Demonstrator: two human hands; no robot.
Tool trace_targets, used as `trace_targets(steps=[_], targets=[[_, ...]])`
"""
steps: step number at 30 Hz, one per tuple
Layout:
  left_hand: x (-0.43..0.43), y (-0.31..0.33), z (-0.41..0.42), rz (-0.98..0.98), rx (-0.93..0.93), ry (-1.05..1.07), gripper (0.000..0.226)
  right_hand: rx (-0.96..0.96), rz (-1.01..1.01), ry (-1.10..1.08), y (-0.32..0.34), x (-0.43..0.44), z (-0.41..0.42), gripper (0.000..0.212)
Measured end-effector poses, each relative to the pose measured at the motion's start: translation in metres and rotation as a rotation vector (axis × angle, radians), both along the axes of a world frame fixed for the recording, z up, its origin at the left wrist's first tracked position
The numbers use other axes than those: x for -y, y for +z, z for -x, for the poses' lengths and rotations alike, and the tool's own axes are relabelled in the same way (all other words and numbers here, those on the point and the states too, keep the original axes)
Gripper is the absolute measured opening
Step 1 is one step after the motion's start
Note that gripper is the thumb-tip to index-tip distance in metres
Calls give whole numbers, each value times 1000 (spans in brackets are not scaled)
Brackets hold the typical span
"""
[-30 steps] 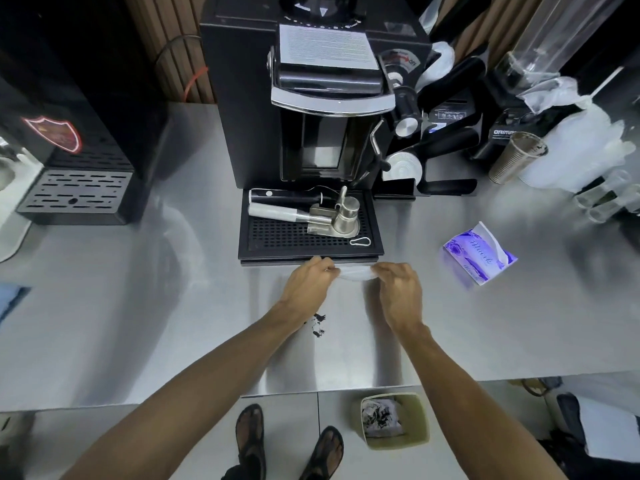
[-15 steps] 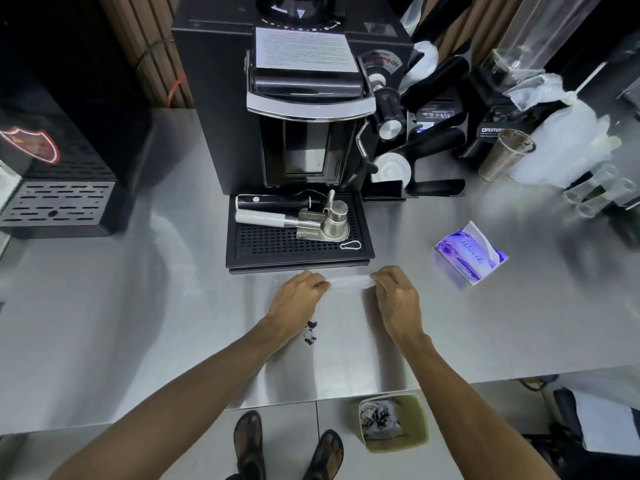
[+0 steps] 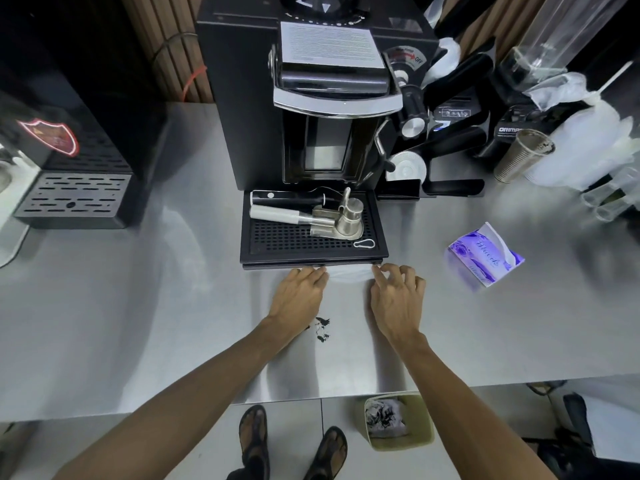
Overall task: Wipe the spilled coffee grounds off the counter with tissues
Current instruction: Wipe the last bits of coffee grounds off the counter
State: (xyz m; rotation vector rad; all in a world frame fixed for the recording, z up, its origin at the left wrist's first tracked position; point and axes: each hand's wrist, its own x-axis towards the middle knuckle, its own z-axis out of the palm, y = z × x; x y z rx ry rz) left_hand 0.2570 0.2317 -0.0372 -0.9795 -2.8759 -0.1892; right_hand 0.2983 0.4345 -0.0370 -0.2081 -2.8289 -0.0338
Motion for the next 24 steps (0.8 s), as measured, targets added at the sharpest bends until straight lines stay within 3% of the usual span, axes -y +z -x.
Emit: trace_targets(steps=[6, 11, 15, 20, 24], targets=[[-2, 2, -6, 27, -6, 15, 42, 30, 24, -1, 5, 4, -7, 30], [-4, 4, -6, 45, -14, 8, 32, 136, -3, -69, 4, 11, -10, 44], [-1, 6, -6, 49, -28, 10, 29, 148, 18, -99, 9, 13, -1, 32], [20, 12, -4, 9, -2, 50, 33, 133, 13, 0, 13, 22, 6, 50], [44, 16, -7, -50, -3, 99, 33, 155, -6, 40, 14, 49, 5, 50]])
